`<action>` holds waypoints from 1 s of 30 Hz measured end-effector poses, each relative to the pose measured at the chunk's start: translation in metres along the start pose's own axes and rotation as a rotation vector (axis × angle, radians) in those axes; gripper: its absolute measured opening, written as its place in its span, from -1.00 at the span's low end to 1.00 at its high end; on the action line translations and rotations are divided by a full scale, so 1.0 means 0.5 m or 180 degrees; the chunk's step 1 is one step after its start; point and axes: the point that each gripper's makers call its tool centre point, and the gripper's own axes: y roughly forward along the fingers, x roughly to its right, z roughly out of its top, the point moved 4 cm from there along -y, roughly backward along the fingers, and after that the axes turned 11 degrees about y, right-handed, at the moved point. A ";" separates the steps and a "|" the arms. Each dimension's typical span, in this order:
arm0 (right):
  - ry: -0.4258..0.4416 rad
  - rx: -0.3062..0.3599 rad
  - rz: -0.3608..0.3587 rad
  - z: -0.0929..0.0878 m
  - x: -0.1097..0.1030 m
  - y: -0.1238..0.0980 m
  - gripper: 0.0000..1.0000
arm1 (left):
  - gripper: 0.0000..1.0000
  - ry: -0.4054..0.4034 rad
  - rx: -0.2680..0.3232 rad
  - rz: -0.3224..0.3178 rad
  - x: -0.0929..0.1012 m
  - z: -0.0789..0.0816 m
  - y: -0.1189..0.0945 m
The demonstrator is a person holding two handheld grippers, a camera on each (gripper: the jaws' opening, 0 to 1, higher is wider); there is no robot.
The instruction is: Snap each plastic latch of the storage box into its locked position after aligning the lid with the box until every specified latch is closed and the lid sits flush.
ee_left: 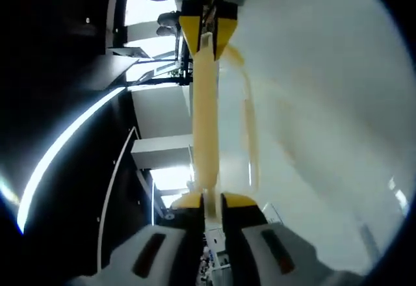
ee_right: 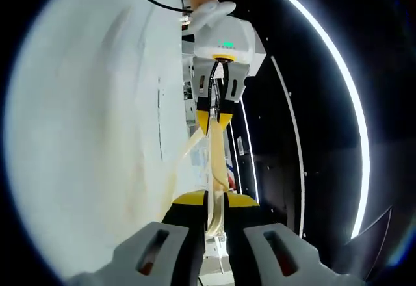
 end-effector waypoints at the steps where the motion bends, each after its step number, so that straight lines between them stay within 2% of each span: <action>1: -0.0002 0.0012 -0.0001 0.004 0.001 0.001 -0.86 | -0.84 0.0003 -0.0020 0.0008 0.000 -0.003 -0.007; 16: -0.0059 0.0152 0.0001 0.061 0.003 0.011 -0.86 | -0.84 -0.0026 -0.0174 0.0056 -0.004 -0.026 -0.074; 30: -0.0110 0.0369 0.0040 0.128 -0.010 0.033 -0.86 | -0.84 -0.0067 -0.0408 0.0080 0.015 -0.062 -0.154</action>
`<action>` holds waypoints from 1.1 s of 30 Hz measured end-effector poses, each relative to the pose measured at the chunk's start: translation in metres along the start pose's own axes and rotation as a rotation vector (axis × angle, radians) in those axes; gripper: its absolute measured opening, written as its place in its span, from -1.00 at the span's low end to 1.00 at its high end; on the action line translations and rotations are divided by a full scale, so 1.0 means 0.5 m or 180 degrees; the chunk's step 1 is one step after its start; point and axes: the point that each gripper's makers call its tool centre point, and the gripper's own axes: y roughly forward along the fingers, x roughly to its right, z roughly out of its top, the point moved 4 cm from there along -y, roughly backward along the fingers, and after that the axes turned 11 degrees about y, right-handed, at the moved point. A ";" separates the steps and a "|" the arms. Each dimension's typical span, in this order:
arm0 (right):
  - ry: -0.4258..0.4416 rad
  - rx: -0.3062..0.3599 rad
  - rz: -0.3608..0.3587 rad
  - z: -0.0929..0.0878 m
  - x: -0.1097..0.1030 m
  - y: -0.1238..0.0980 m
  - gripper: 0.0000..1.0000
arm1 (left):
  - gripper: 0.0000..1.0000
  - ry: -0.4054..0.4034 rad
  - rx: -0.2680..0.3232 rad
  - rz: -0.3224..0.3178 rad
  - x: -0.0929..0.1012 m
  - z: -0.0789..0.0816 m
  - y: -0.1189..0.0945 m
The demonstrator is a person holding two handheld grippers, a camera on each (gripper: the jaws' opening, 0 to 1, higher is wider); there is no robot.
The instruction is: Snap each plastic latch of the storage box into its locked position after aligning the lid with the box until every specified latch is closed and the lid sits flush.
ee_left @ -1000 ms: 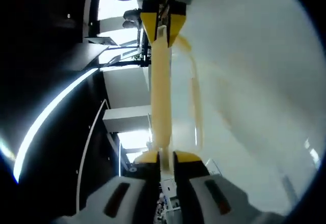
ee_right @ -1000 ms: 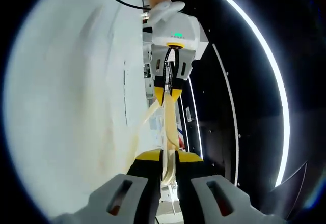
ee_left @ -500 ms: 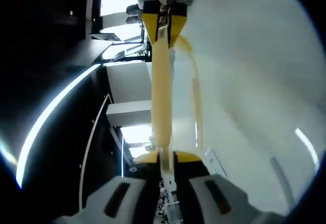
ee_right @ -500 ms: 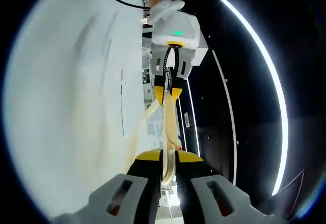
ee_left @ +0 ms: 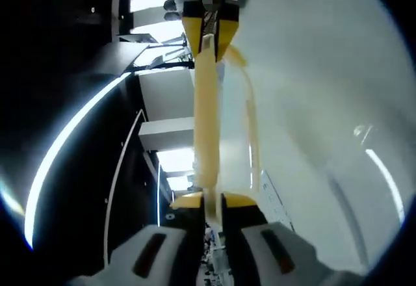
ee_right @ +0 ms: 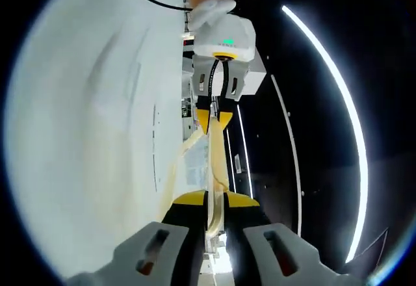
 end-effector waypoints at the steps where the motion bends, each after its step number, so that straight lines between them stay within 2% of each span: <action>1: -0.0004 0.0017 0.0004 0.005 -0.002 0.002 -0.86 | -0.84 -0.0001 -0.0023 -0.0003 0.003 -0.005 -0.008; 10: -0.0027 0.0183 0.0039 0.052 -0.015 0.023 -0.86 | -0.85 -0.0035 -0.0195 0.0001 0.016 -0.032 -0.065; 22: -0.0083 0.0475 0.0127 0.131 -0.041 0.060 -0.86 | -0.85 -0.0131 -0.0514 -0.0014 0.049 -0.077 -0.159; 33: -0.0121 0.0648 0.0174 0.177 -0.051 0.091 -0.86 | -0.85 -0.0172 -0.0722 0.0010 0.065 -0.108 -0.217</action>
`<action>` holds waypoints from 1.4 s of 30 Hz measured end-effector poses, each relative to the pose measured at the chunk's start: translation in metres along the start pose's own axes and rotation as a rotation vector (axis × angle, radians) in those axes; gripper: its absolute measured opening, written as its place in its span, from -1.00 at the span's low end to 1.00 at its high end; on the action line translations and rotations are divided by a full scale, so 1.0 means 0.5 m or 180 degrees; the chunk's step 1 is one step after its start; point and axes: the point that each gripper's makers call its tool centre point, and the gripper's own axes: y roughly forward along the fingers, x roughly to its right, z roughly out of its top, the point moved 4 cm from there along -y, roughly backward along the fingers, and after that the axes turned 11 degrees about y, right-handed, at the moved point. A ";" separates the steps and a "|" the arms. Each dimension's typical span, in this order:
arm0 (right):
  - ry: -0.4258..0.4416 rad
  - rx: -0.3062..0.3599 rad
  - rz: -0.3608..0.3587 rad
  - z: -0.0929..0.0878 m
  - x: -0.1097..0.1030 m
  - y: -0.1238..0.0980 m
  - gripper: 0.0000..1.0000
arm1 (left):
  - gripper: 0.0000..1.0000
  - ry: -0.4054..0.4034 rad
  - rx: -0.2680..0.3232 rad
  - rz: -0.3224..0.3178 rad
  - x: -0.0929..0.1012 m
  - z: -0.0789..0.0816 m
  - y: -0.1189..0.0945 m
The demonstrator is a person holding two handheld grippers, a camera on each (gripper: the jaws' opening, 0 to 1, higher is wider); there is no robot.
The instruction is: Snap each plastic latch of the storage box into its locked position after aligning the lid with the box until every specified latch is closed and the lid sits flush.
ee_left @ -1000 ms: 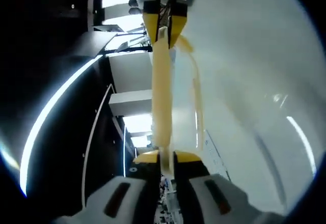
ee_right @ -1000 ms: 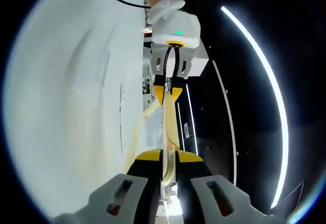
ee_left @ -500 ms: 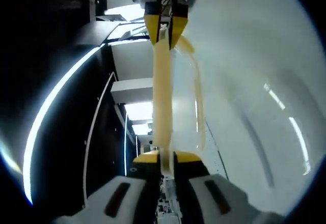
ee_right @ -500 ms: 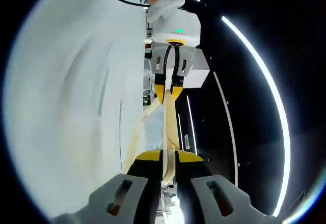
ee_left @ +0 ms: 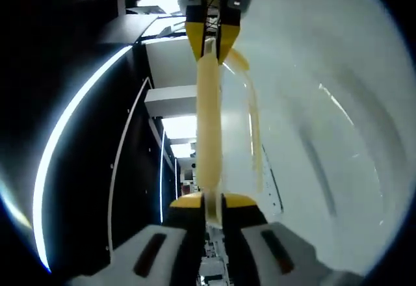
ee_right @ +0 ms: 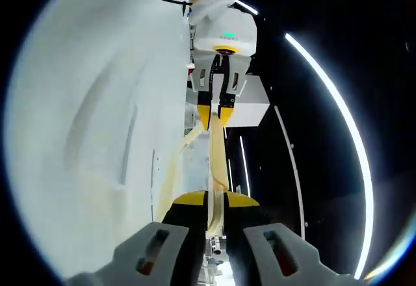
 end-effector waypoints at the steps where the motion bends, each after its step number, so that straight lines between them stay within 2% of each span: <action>1: -0.0011 0.0016 0.0004 0.004 -0.001 0.005 -0.86 | -0.85 -0.0011 -0.0015 -0.0003 0.001 -0.004 -0.003; 24: -0.0060 0.0290 0.0082 0.054 -0.016 0.068 -0.87 | -0.85 -0.0061 -0.0384 -0.0024 0.024 -0.063 -0.077; 38: -0.0135 0.0383 0.0168 0.049 -0.039 0.083 -0.87 | -0.86 -0.0119 -0.0536 -0.0006 0.060 -0.059 -0.092; 42: -0.0130 0.0392 0.0168 0.047 -0.038 0.082 -0.87 | -0.86 -0.0130 -0.0552 0.0021 0.057 -0.057 -0.093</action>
